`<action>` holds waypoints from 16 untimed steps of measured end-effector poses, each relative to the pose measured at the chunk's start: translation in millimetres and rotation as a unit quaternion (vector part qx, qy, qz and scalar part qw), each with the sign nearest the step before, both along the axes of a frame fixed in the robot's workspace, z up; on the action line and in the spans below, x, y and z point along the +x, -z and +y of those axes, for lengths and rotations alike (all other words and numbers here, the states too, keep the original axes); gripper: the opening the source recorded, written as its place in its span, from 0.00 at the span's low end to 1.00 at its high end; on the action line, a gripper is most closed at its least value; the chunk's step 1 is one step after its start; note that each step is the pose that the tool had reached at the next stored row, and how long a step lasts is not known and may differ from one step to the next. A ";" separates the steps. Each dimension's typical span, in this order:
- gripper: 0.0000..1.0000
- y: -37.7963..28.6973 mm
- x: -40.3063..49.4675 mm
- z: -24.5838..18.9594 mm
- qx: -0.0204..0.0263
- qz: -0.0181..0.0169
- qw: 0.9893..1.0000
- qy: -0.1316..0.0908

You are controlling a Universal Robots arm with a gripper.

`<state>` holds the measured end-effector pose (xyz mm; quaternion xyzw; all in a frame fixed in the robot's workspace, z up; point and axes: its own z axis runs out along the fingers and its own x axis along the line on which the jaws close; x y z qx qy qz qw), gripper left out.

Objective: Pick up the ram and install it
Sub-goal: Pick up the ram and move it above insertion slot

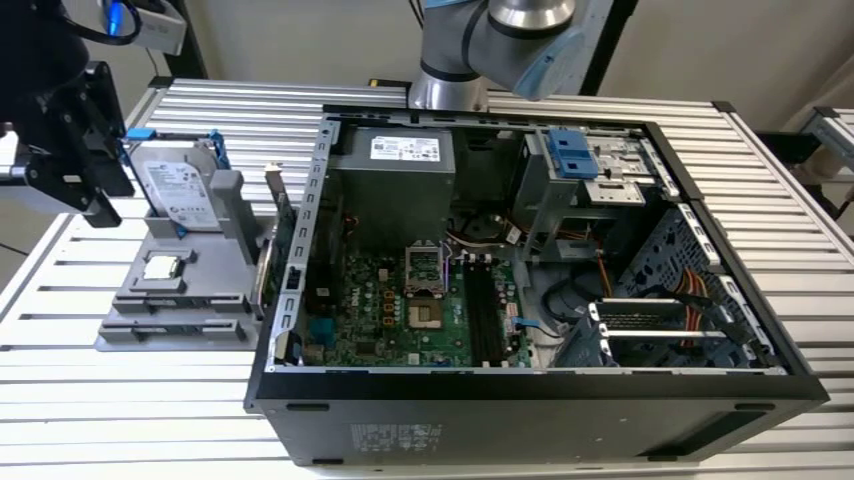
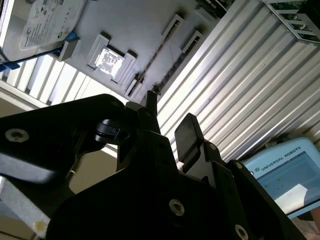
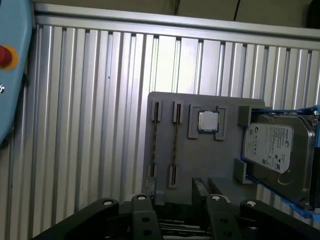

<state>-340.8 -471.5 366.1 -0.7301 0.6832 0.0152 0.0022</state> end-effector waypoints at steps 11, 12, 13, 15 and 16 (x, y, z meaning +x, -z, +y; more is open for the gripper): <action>1.00 7.1 0.0 0.7 -0.002 0.000 1.000 0.000; 1.00 8.0 0.0 0.8 -0.002 0.000 1.000 0.000; 1.00 8.7 0.0 0.9 -0.002 0.000 1.000 0.000; 1.00 10.3 0.0 1.2 -0.003 0.000 1.000 0.000; 1.00 11.1 0.0 1.4 -0.004 0.000 1.000 0.000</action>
